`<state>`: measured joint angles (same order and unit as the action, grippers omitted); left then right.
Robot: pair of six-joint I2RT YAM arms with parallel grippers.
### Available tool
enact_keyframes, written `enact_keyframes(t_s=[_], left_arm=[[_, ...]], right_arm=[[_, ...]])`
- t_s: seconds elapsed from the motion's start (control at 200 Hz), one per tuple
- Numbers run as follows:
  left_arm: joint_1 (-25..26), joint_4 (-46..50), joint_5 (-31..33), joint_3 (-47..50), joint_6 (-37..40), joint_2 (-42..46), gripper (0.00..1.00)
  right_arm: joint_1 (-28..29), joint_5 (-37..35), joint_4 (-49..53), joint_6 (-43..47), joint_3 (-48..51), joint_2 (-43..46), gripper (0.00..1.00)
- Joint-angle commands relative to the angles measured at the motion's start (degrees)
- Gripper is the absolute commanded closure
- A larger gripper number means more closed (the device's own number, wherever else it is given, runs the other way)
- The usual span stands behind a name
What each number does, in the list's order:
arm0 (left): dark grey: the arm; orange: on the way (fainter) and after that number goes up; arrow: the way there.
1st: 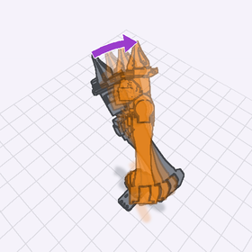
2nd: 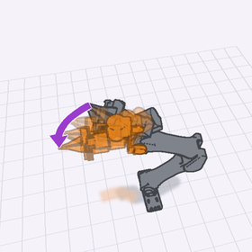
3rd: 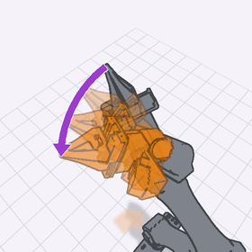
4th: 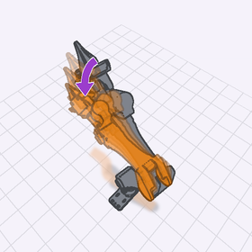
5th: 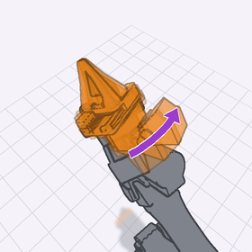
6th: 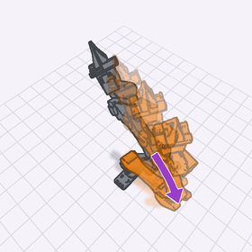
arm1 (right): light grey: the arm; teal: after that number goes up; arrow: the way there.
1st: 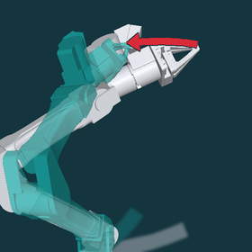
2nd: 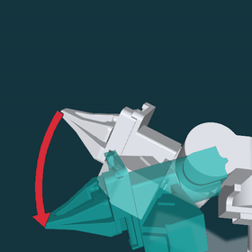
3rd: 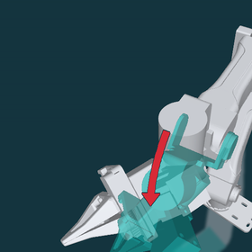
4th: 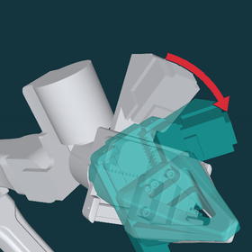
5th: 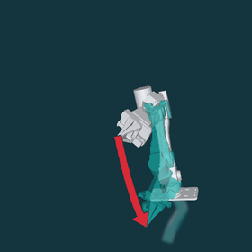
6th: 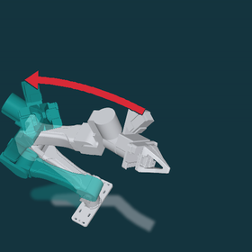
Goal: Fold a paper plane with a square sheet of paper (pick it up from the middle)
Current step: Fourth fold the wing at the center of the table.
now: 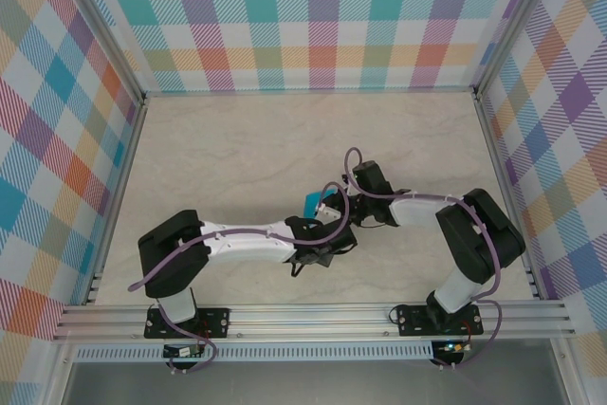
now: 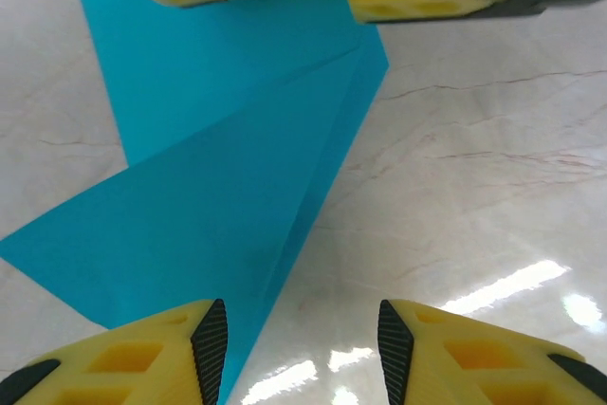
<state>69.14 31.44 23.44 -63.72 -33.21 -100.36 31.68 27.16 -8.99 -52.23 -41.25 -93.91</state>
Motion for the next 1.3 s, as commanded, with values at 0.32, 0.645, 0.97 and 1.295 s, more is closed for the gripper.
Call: enact_keyframes(t_s=[0.32, 0.645, 0.97, 1.295], left_arm=[[1.43, 4.85, 9.11, 0.73, -2.63, -1.81, 0.52], [1.36, 2.94, 7.72, 1.67, -2.43, -2.56, 0.58], [2.22, 1.31, 6.7, 2.56, -2.1, -1.36, 0.53], [2.22, 2.49, 8.86, 2.77, -4.5, -3.53, 0.59]], right_arm=[[-1.44, 3.14, 2.78, 2.57, -2.65, -0.66, 0.75], [-1.54, 3.3, 3.65, 2.71, -4.16, -1.19, 0.75], [-1.51, 4.27, 3.36, 2.24, -4.82, -1.66, 0.81], [-1.52, 3.97, 3.76, 2.27, -4.76, -1.45, 0.81]])
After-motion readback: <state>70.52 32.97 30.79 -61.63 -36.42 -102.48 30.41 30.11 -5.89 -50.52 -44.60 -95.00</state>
